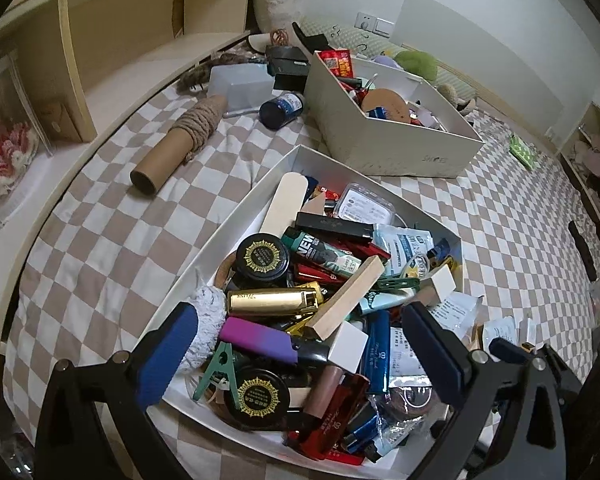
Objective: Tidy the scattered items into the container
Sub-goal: 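Move both open grippers back over the remaining lighters and items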
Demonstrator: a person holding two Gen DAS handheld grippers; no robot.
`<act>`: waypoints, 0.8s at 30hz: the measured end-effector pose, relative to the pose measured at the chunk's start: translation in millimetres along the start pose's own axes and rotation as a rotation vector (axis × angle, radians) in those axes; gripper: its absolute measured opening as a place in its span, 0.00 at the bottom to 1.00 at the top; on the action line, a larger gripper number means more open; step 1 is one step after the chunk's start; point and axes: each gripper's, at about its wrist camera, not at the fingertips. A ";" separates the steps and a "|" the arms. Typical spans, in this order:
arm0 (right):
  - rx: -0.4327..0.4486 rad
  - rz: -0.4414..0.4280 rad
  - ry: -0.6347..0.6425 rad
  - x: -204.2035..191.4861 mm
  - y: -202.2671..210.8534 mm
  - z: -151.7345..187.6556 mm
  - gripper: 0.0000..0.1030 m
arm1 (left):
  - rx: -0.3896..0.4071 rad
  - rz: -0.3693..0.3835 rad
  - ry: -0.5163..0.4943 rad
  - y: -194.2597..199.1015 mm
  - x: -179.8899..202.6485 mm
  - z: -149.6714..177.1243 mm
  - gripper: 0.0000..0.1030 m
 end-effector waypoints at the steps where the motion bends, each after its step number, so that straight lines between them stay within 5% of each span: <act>1: 0.002 0.004 -0.007 2.2 1.3 -0.5 1.00 | 0.004 -0.004 -0.006 1.1 1.6 0.7 1.00; 24: 0.065 0.135 -0.021 50.0 56.0 -4.8 1.00 | 0.064 -0.040 -0.179 25.4 63.3 15.0 1.00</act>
Point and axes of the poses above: each gripper's, at about its wrist camera, not at the fingertips, and y roughly against the way its jaws point, x to its right, z to its underside, and after that the axes turned 1 degree about -z, right-handed
